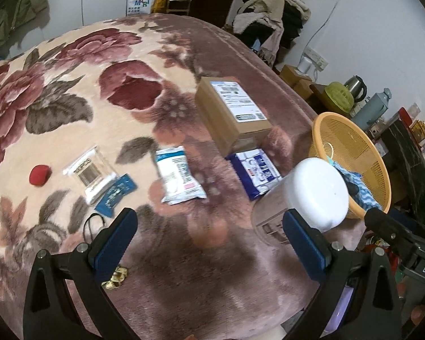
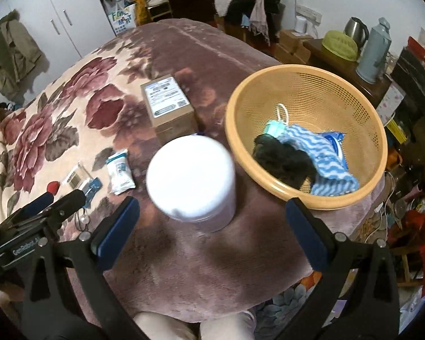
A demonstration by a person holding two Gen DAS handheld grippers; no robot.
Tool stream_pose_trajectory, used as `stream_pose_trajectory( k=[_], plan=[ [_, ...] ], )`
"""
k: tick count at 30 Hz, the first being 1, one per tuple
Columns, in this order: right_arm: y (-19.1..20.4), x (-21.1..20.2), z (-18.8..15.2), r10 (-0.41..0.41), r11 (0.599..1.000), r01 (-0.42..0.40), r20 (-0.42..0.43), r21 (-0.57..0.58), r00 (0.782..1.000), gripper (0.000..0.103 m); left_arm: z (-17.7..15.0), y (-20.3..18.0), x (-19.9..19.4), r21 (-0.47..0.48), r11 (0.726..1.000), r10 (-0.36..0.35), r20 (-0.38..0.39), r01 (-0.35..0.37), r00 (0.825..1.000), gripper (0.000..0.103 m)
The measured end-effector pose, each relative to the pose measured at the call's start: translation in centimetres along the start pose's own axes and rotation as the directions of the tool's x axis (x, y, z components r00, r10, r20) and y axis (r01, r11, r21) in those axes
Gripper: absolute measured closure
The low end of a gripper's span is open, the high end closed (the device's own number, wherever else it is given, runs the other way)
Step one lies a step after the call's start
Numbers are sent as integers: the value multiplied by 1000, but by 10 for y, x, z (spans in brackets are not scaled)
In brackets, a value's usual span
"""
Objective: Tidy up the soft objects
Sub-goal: 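Move both tools back over the tape measure and hair tie on the blanket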
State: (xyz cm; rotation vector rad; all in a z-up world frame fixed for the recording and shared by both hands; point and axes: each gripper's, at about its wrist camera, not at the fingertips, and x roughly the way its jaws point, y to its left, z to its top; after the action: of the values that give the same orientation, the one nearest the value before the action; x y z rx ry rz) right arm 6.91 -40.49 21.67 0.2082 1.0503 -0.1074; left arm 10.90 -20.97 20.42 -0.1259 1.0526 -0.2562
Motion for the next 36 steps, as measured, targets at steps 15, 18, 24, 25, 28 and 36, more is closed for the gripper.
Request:
stream_pose_trajectory(
  k=[15, 18, 24, 25, 28, 36],
  plan=[
    [59, 7, -16, 23, 996, -25, -25, -81, 999, 0, -18, 66, -17, -67, 997, 41, 3, -41, 999, 1],
    [73, 10, -21, 30, 994, -34, -32, -102, 999, 0, -21, 80, -20, -81, 995, 52, 2, -52, 999, 1],
    [97, 20, -30, 48, 990, -55, -53, -131, 997, 0, -29, 105, -22, -101, 993, 67, -7, -68, 998, 1],
    [101, 21, -31, 51, 989, -58, -58, -135, 997, 0, -30, 108, -22, -105, 992, 70, -9, -70, 998, 1],
    [111, 26, -35, 54, 986, -64, -71, -151, 996, 0, -34, 118, -21, -115, 990, 78, -14, -79, 997, 1],
    [128, 41, -46, 60, 982, -78, -106, -172, 993, 0, -45, 146, -13, -155, 982, 98, -43, -103, 994, 1]
  ],
)
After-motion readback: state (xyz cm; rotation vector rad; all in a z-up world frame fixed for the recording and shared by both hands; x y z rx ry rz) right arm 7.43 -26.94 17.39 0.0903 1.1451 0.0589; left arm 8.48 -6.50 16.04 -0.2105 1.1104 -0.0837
